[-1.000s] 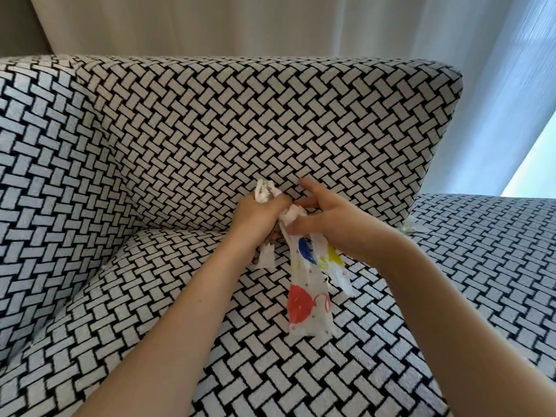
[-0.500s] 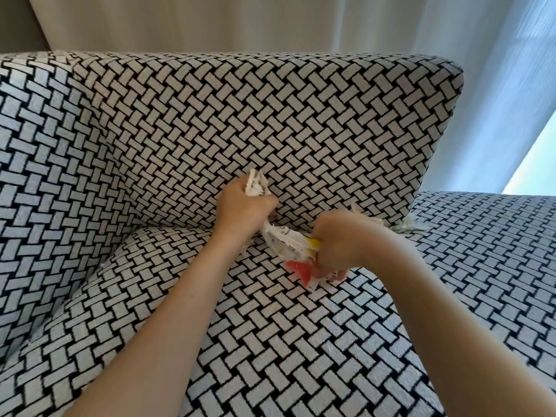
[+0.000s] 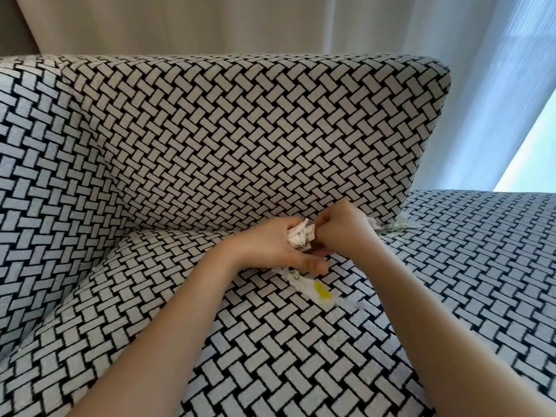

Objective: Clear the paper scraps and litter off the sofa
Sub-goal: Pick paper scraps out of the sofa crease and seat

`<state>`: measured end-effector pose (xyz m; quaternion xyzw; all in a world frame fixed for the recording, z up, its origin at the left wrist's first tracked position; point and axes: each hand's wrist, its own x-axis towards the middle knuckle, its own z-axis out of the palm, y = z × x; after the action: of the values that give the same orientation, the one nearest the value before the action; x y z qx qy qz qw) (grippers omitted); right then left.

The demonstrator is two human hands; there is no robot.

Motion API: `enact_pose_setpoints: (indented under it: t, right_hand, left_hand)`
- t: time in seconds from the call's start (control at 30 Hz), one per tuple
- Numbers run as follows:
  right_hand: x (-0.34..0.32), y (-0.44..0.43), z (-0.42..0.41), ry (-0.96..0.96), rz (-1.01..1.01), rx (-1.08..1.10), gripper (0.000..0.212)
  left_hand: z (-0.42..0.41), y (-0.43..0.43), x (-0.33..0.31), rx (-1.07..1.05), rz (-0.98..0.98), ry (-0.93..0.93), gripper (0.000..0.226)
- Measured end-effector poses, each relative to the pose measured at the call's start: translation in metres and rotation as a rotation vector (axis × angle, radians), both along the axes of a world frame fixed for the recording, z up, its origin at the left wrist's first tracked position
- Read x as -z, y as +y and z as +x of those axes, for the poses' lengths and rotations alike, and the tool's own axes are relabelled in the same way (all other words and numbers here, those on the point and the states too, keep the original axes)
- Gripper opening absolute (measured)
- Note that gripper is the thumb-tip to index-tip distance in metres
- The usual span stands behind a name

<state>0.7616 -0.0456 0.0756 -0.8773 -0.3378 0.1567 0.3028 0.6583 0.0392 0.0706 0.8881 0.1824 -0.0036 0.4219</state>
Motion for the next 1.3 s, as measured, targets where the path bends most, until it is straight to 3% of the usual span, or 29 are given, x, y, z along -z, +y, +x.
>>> enact_pose_setpoints:
  t: [0.1,0.17,0.23,0.3,0.33,0.4,0.47,0.53,0.6,0.67,0.8,0.9,1.0,1.13,1.2,1.3]
  right_hand:
    - [-0.004,-0.004,-0.002,0.337,0.073,-0.104,0.018]
    - [-0.012,-0.010,0.000,0.628,0.266,-0.116,0.019]
    - [-0.021,-0.015,0.005,0.727,0.452,-0.050,0.016]
    - [-0.024,-0.018,0.011,0.552,0.531,0.009,0.020]
    - [-0.023,-0.020,0.017,0.315,0.477,0.022,0.021]
    - [-0.015,-0.023,0.020,-0.170,0.225,-0.042,0.024]
    - [-0.006,-0.023,0.017,-0.402,-0.030,-0.148,0.035]
    - [0.002,-0.017,0.011,-0.529,-0.171,-0.216,0.040]
    - [0.007,-0.011,0.008,-0.556,-0.190,-0.218,0.032]
    - [0.013,-0.007,0.008,-0.582,-0.171,-0.169,0.024]
    - [0.025,-0.004,0.012,-0.659,-0.072,-0.149,0.022]
    - [0.028,-0.004,0.017,-0.543,0.021,-0.171,0.021]
    - [0.022,-0.007,0.019,-0.337,0.186,-0.102,0.020]
    - [0.009,-0.011,0.019,-0.093,0.490,0.022,0.020]
    - [0.005,-0.010,0.021,0.135,0.614,0.092,0.017]
    - [0.002,-0.011,0.026,0.354,0.735,0.138,0.018]
  left_hand:
    - [0.005,-0.002,0.008,-0.126,0.042,-0.120,0.033]
    - [0.007,-0.001,0.011,-0.214,0.112,-0.212,0.026]
    - [0.007,0.003,0.012,-0.322,0.178,-0.310,0.023]
    - [0.006,0.010,0.009,-0.440,0.152,-0.411,0.025]
    - [0.005,0.014,0.008,-0.499,0.111,-0.470,0.030]
    - [0.003,0.021,0.005,-0.583,0.052,-0.571,0.035]
    - [0.001,0.026,0.000,-0.556,0.039,-0.593,0.038]
    - [-0.003,0.024,-0.005,-0.382,0.041,-0.488,0.035]
    - [-0.007,0.015,-0.009,-0.167,-0.022,-0.314,0.022]
    - [-0.011,0.007,-0.012,0.008,-0.068,-0.128,0.028]
    - [-0.009,-0.008,-0.015,0.235,0.118,0.209,0.036]
    - [-0.007,-0.014,-0.017,0.269,0.246,0.307,0.031]
    - [-0.011,-0.010,-0.020,0.232,0.133,0.291,0.027]
    - [-0.008,0.001,-0.013,-0.096,0.101,-0.027,0.021]
    - [-0.001,0.002,-0.006,-0.273,0.180,-0.187,0.016]
    - [0.007,0.002,0.006,-0.364,0.363,-0.242,0.013]
